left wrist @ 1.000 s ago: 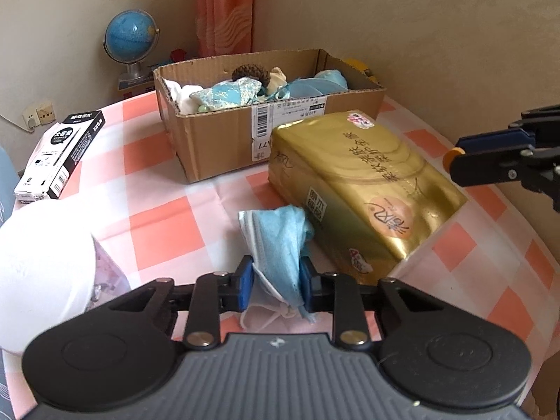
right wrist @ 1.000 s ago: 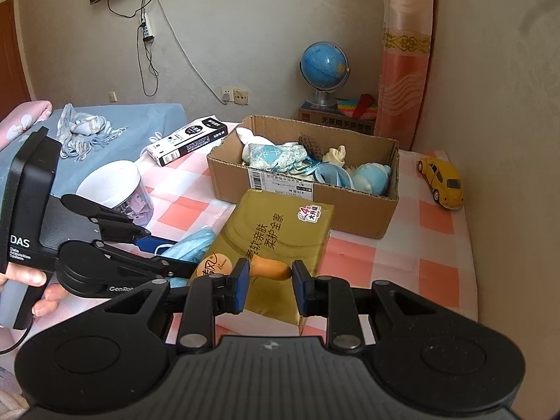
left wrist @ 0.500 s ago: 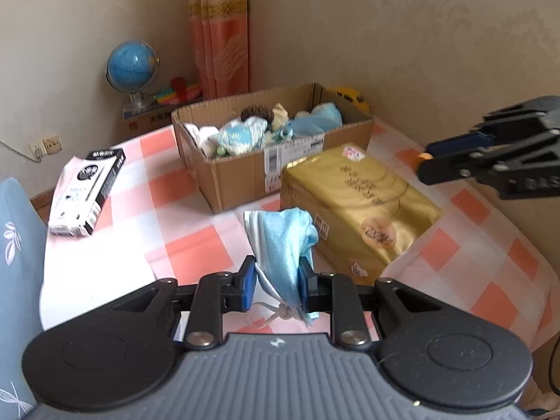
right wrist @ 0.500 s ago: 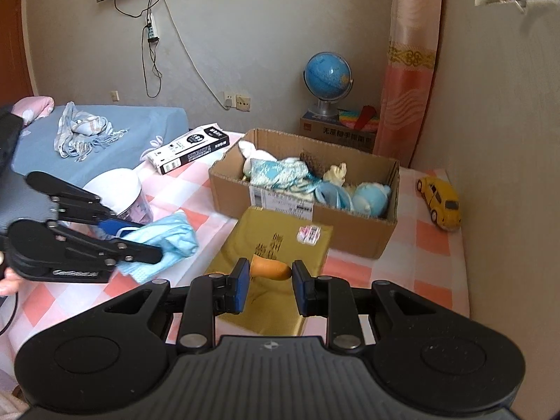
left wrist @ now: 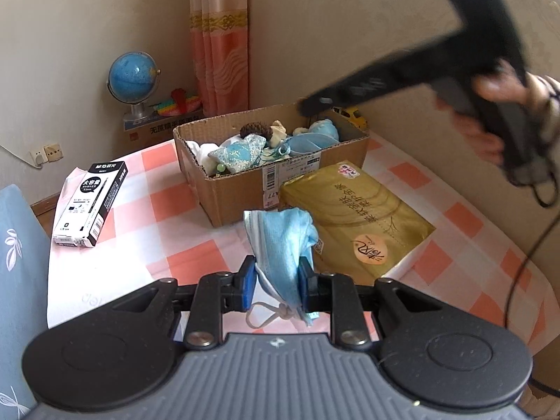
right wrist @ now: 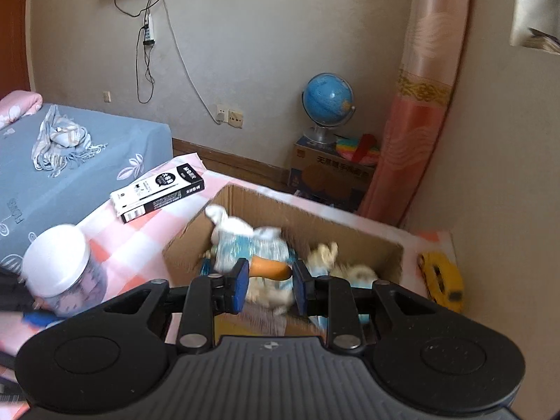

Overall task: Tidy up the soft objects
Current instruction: 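Carry the orange earplug into the box and open the right tool, then carry the blue face mask into the box and open the left tool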

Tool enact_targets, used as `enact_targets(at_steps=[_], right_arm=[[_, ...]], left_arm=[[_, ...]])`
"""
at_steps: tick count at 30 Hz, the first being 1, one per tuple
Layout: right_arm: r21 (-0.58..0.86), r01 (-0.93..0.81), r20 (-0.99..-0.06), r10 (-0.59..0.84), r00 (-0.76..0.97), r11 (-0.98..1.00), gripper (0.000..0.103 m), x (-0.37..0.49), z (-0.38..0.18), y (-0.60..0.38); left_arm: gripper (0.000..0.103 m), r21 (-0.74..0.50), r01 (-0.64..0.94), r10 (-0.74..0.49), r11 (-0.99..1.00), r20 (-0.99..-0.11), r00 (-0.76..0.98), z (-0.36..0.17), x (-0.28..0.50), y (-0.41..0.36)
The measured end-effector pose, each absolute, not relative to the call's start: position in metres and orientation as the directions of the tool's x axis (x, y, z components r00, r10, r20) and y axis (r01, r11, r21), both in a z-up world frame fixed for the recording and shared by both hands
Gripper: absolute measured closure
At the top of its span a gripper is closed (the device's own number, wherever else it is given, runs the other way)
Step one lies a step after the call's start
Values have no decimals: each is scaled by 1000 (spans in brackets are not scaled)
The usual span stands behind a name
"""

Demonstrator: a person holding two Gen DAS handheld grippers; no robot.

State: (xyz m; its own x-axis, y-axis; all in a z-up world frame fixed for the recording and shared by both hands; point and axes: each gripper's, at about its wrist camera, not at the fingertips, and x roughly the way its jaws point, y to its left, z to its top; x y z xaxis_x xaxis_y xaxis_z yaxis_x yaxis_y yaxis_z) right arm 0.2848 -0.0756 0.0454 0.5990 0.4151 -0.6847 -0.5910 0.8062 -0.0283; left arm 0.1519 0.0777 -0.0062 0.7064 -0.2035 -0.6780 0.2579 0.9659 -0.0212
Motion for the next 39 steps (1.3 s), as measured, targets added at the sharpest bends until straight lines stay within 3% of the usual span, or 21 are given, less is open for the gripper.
enact_targets(at_steps=[1,2,4,5,7,24,39], right_arm=[[-35,-591,-690,409,597,806,58,291,43,-71],[-38,-594,-698,404,592,804,36,296,41,-67],[-50,-590,-695,396,600,806,13,300,36,-65],[-53,-582,-689,392,609,811,6,299,35,-66],[-26,-575,-686,403,605,818,1,295,35,-73],[-78,-439,-711,259,654,895,0,194,28,-115],[38,-308,-682,250,687,951,0,146,26,-150]], left_arm=[[80,-20,254,-200,967,-678,708,-7,153,78],[80,-20,250,-197,968,-679,707,-7,154,78],[80,-23,246,-195,969,-681,706,-8,155,78],[80,-22,246,-195,969,-681,706,-8,155,78],[80,-18,247,-193,969,-682,706,-8,156,78],[80,5,265,-193,964,-673,714,12,176,76],[80,43,319,-217,947,-647,731,45,252,35]])
